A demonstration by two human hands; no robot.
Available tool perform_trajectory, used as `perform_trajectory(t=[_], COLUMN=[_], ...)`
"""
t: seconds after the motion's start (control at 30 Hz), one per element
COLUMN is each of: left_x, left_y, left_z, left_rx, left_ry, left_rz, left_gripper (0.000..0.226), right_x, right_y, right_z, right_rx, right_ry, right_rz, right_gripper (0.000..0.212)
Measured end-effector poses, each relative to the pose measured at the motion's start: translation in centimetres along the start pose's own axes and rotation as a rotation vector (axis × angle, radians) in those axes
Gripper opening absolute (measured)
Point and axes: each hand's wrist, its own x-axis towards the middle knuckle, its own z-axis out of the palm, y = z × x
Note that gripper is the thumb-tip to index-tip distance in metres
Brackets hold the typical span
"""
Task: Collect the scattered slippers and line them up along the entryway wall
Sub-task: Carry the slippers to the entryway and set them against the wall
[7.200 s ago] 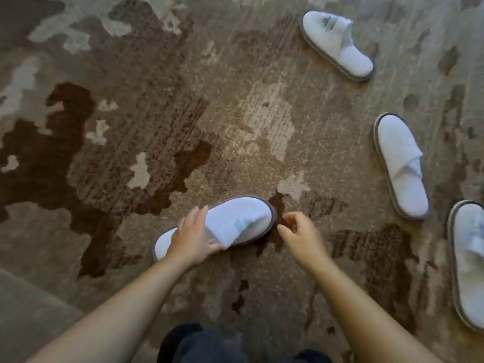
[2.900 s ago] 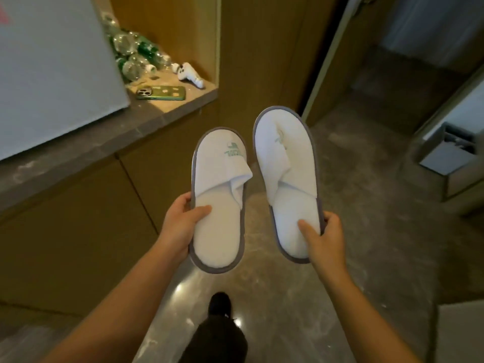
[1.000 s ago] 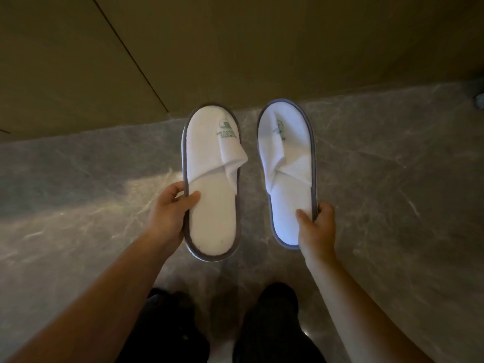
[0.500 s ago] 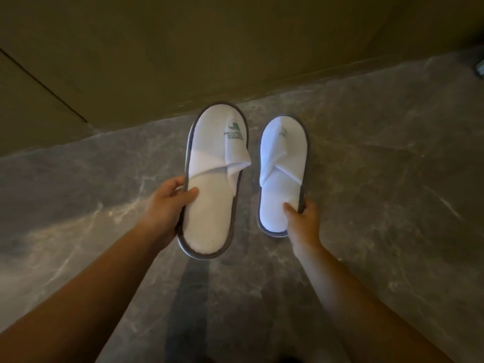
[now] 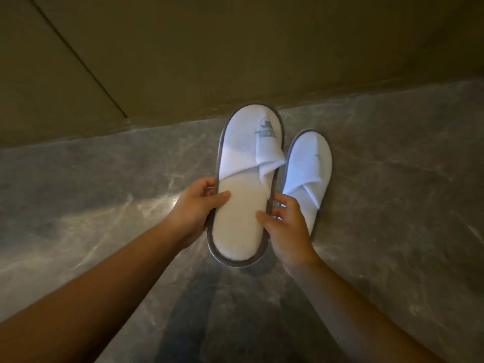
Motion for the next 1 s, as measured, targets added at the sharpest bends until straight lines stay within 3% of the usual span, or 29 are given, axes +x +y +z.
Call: perform_trajectory(t=[0.1,0.2,0.3,0.43,0.53,0.67,0.77,0.9,1.0], left_x=[-0.6,-1.2,-2.0,-2.4,-2.1,-2.3,-2.6,-2.6,-2.5], left_y=[1.8,1.6,0.1,-2.2,-3.8,-5.1,-6.2,-8.1,-9.2], left_z=[-3.0,-6.1,-8.7,-11.0,-12.5,-14.3,-14.7,-14.7,-14.6], left_rx=[0.15,0.323,0.424,0.463,0.624,1.081,1.42,1.585,1.697], left_ry=[-0.042,0.041,0.147,0.158,0.151,0.137,0.015,-0.173,-0.169], left_rz=[-0.008,-0.026,-0.051,-0.082,-0.118,-0.135,-0.035,0.121,0.131], left_gripper=[0.018,0.04,0.061,0.065,0.073,0.092,0.106,0.106,0.107], right_x=[0.1,0.7,1.5,2.1,2.2,2.7,3.2,3.7,3.9], right_y=[-0.7,-0.3,1.1,3.3,4.6,5.8,6.3,7.7,8.5], right_z=[1.8,4.6,8.0,12.2,14.0,13.9,12.4,10.7,10.4], right_rx=[-0.04,-0.098,-0.192,-0.265,-0.416,-0.768,-1.148,-1.386,-1.441], right_ry=[-0.035,-0.108,-0.081,-0.093,-0.122,-0.169,-0.165,-0.252,-0.288], right_rz=[-0.089,-0.101,-0.084,-0.06,-0.133,-0.235,-0.274,-0.247,-0.241], right_gripper=[0.038,0.039,0.037,0.037,0.036,0.055,0.073,0.095,0.105])
